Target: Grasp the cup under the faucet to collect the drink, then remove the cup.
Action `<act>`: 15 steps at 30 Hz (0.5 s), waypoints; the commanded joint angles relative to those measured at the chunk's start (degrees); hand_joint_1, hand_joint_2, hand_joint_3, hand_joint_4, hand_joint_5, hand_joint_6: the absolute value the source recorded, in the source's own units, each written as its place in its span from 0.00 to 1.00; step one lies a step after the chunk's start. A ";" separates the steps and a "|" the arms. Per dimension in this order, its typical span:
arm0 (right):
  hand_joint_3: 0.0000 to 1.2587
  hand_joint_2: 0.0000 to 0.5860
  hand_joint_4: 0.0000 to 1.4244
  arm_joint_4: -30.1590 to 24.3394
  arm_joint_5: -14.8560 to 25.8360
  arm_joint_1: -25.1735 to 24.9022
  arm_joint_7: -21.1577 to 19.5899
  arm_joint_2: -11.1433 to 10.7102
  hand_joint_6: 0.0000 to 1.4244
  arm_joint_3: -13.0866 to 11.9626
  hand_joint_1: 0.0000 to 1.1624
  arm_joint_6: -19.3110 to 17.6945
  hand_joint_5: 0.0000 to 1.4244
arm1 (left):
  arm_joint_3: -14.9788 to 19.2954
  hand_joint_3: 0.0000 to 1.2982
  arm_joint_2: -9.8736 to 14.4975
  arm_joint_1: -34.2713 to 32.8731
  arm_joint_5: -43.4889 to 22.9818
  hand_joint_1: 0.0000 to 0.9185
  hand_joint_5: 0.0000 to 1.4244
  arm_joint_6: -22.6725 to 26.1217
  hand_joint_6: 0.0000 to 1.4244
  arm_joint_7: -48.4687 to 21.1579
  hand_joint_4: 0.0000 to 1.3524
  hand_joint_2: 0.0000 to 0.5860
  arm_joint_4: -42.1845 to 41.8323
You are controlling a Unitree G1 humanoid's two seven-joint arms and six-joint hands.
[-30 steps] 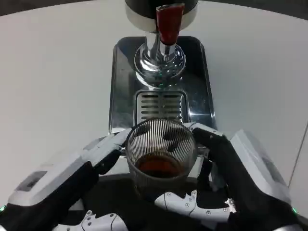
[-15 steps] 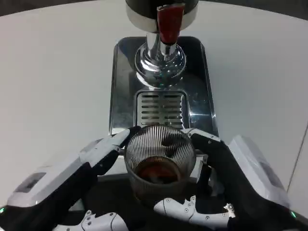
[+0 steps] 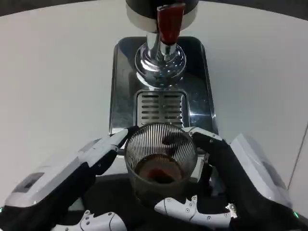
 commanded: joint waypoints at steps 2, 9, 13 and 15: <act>0.72 0.40 0.72 -1.77 0.18 0.26 -0.05 0.40 0.98 0.51 0.83 -2.32 0.83 | 0.34 0.00 -0.08 1.02 0.25 0.00 0.00 -0.53 0.00 0.66 0.00 0.13 0.24; 0.72 0.40 0.72 -1.75 0.23 0.12 0.02 0.41 0.98 0.49 0.83 -2.32 0.82 | 0.27 0.00 -0.07 0.86 0.13 0.00 0.00 -0.54 0.00 0.62 0.00 0.13 0.49; 0.72 0.40 0.72 -1.76 0.24 0.07 0.02 0.41 0.98 0.43 0.83 -2.32 0.82 | 0.27 0.00 -0.04 0.77 0.08 0.00 0.00 -0.63 0.00 0.61 0.00 0.13 0.60; 0.72 0.40 0.72 -1.77 0.26 0.06 0.02 0.41 0.98 0.40 0.83 -2.31 0.82 | 0.26 0.00 0.02 0.68 0.03 0.00 0.00 -0.62 0.00 0.55 0.00 0.13 0.68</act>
